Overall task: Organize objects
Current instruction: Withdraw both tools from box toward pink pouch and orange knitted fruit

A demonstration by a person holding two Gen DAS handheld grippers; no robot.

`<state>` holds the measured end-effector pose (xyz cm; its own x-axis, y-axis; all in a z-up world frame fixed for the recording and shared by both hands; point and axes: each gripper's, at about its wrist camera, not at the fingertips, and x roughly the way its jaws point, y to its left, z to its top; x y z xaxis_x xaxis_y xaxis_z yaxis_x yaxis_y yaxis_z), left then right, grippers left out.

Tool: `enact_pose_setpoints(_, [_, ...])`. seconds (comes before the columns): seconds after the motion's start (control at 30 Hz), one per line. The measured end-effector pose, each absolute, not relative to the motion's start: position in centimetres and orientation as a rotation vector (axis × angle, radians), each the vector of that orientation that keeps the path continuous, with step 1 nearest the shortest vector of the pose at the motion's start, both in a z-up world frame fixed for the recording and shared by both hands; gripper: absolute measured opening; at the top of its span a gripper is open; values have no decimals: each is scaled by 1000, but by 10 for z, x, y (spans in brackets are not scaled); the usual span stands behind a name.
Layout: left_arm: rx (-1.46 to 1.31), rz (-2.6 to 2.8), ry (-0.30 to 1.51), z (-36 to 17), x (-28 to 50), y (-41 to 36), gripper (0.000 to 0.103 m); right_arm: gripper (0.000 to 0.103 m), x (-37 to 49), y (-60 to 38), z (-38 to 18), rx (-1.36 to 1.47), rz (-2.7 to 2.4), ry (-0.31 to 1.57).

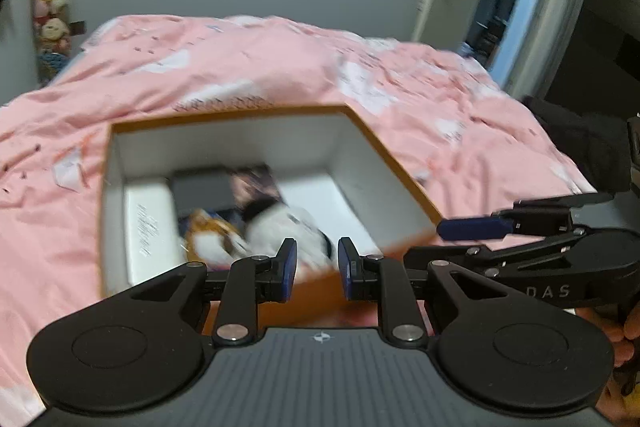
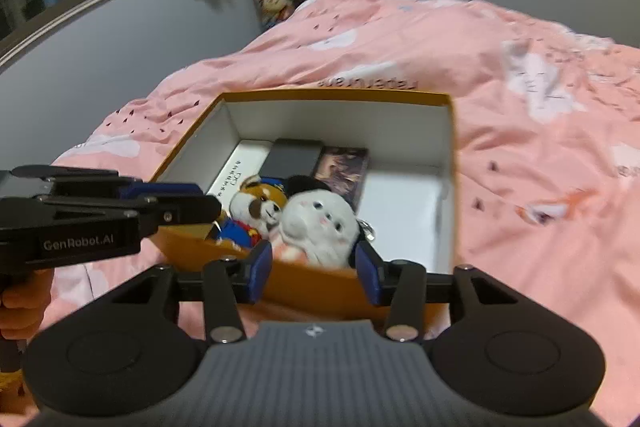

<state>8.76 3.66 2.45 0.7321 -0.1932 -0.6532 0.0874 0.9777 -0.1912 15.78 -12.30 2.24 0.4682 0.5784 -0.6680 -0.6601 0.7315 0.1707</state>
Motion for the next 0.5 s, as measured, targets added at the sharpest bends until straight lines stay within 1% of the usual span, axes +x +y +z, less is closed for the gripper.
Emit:
enact_pose_setpoints(0.03, [-136,-166,746,20,83,29,24,56,150,-131,21,-116,743,768])
enact_pose_setpoints(0.13, [-75,-176,794,6,75,9,24,56,128,-149,9,-140,700,791])
enact_pose_setpoints(0.27, [-31,-194,868,-15,64,-9,24,57,111,-164,-19,-160,656,888])
enact_pose_setpoints(0.33, [31,-179,890,-25,58,-20,24,62,105,-168,-37,-169,634,958])
enact_pose_setpoints(0.47, [98,-178,914,-40,45,-34,24,64,97,-167,-61,-204,616,1040])
enact_pose_setpoints(0.5, [96,-177,921,-43,43,-35,24,68,96,-166,-64,-219,612,1037])
